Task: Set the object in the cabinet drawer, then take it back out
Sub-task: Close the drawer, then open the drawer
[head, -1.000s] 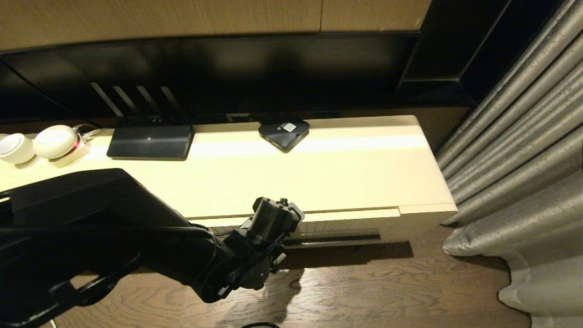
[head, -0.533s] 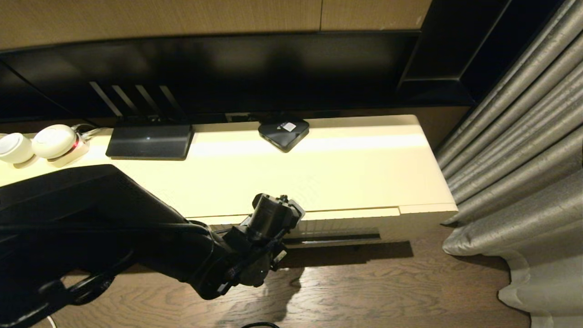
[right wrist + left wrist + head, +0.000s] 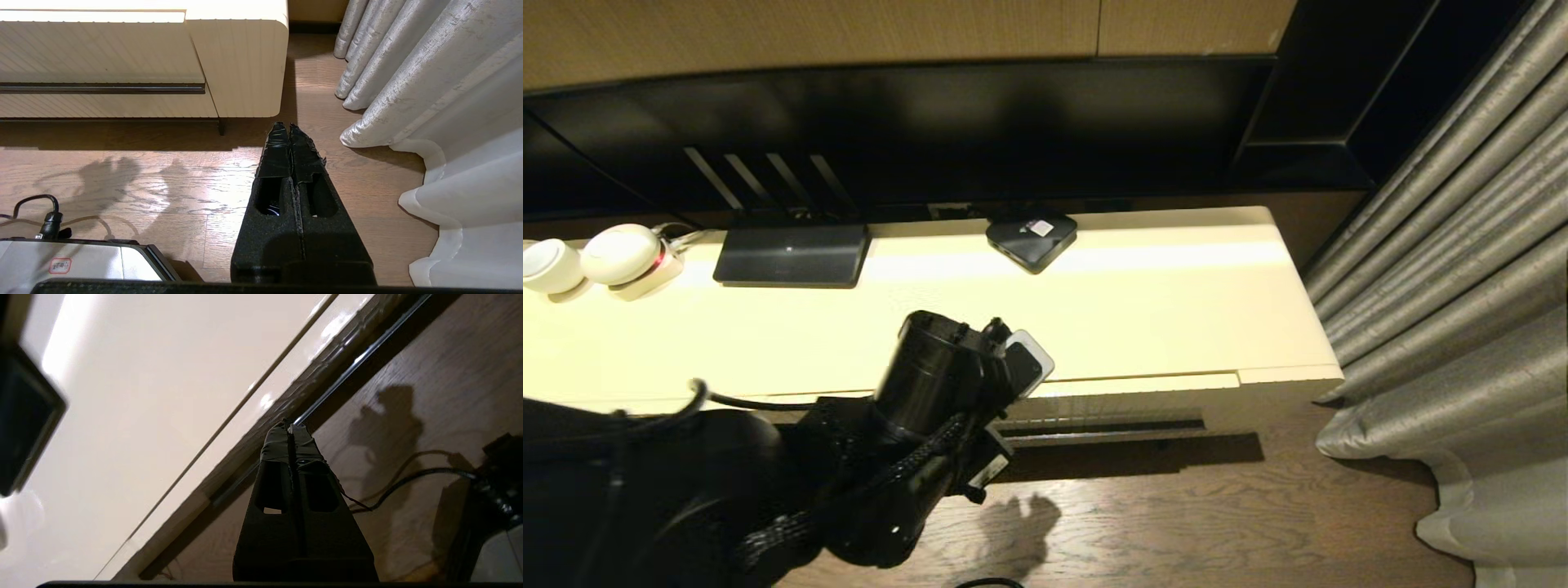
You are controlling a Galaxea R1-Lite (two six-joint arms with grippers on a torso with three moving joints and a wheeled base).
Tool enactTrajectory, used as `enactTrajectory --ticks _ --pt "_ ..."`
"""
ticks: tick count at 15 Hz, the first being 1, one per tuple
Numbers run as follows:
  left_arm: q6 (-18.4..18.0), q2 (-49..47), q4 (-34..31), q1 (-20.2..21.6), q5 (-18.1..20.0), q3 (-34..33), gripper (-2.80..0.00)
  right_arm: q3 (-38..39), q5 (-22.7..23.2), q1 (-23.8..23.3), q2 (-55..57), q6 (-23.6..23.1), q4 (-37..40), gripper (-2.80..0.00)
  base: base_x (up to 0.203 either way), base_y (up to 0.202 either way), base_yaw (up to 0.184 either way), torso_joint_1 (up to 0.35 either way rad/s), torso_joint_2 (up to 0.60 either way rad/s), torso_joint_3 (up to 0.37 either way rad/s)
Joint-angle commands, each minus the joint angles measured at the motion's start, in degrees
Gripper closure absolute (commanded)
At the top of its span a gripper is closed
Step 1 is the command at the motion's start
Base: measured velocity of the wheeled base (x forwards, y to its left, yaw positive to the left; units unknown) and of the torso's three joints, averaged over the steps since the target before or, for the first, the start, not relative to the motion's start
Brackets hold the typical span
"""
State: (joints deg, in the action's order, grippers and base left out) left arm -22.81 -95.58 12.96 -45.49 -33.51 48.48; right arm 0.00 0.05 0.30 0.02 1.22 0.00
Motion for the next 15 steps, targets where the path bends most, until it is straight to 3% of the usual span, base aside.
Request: enactTrajectory --ticks 1,5,8,13,15 --pt "-0.5 13.0 -7.1 -0.5 -0.2 -2.1 0.00 0.0 0.0 0.0 0.1 0.0 0.0 0.00 0.000 0.000 0.000 0.000 0.00 0.000" --pt "-4.7 31.3 -29.6 -0.5 0.3 -2.9 0.00 0.1 0.0 0.0 0.1 0.0 0.0 0.00 0.000 0.000 0.000 0.000 0.00 0.000" --pt "-5.9 37.3 -42.6 -0.4 1.1 -1.4 0.00 0.1 0.0 0.0 0.1 0.0 0.0 0.00 0.000 0.000 0.000 0.000 0.00 0.000" --pt "-6.3 39.3 -43.6 -0.3 0.9 0.5 0.00 0.0 0.0 0.0 0.1 0.0 0.0 0.00 0.000 0.000 0.000 0.000 0.00 0.000" --pt "-10.0 39.4 -45.3 -0.4 1.1 2.7 0.00 0.0 0.0 0.0 0.1 0.0 0.0 0.00 0.000 0.000 0.000 0.000 0.00 0.000"
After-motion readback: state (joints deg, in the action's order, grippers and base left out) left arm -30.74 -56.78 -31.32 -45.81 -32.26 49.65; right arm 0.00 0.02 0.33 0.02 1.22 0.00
